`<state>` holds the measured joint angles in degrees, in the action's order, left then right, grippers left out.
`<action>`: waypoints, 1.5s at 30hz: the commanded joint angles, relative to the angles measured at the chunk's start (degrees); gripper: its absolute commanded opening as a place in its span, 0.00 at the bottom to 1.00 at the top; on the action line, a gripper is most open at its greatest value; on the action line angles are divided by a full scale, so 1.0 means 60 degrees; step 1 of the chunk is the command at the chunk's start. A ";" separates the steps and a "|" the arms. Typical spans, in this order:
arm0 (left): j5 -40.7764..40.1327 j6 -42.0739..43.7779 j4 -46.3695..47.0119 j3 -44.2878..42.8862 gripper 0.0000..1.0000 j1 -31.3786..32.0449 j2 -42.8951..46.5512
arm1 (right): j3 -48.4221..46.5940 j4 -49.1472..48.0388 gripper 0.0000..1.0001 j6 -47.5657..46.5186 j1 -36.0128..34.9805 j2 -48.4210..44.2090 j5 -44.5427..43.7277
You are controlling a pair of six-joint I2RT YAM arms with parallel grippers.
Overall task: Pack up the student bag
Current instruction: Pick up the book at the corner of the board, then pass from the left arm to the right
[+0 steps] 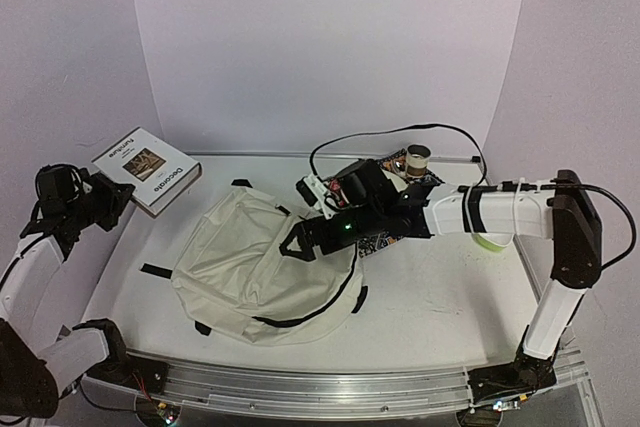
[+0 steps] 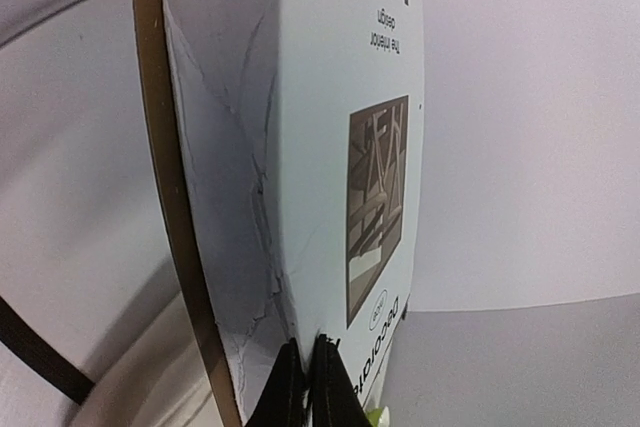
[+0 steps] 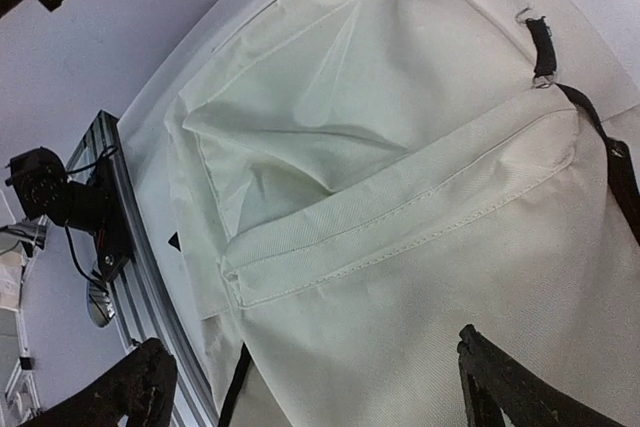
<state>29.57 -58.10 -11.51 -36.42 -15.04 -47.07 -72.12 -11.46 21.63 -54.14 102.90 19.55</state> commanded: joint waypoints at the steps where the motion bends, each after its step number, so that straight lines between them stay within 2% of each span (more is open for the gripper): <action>1: 0.0773 -0.0907 0.1306 -0.0162 0.00 0.0978 0.0423 | 0.0023 -0.0893 0.98 0.1337 0.0046 -0.0708 -0.0364; 5: 0.1087 -0.0868 0.1392 -0.0320 0.00 0.1640 0.0297 | 0.0326 -0.1447 0.98 0.1763 0.0133 -0.1052 -0.0469; 8: 0.0751 -0.1139 0.1611 -0.0173 0.00 0.2291 0.0483 | 0.0437 -0.1616 0.98 0.2296 0.0237 -0.1208 -0.0442; 12: 0.0100 -0.1979 0.2808 0.0376 0.00 0.3562 0.0528 | 0.1228 -0.3767 0.98 0.3659 0.0243 -0.1368 -0.0270; 18: -0.2794 -0.2402 0.3651 0.0586 0.00 0.6719 -0.0007 | 0.2039 -0.6713 0.98 0.5205 0.0229 -0.1168 -0.0799; 21: -0.3400 -0.2636 0.4530 0.0611 0.00 0.7481 -0.0475 | 0.2364 -0.7815 0.98 0.5531 0.0224 -0.1128 -0.1116; 27: -0.4096 -0.2864 0.5721 0.0484 0.00 0.8555 -0.1363 | 0.2757 -0.9130 0.98 0.5957 0.0224 -0.0966 -0.1506; 36: -0.4753 -0.3126 0.6491 0.0256 0.00 0.9276 -0.1956 | 0.3077 -1.0157 0.98 0.6330 0.0227 -0.0638 -0.1954; 45: -0.5534 -0.3339 0.6976 -0.0014 0.00 1.0108 -0.2727 | 0.2785 -1.1978 0.87 0.6602 0.0219 0.0158 -0.1777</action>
<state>-0.26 -77.05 24.15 -32.83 43.92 -61.96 -53.78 -71.29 60.30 -52.80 102.36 8.58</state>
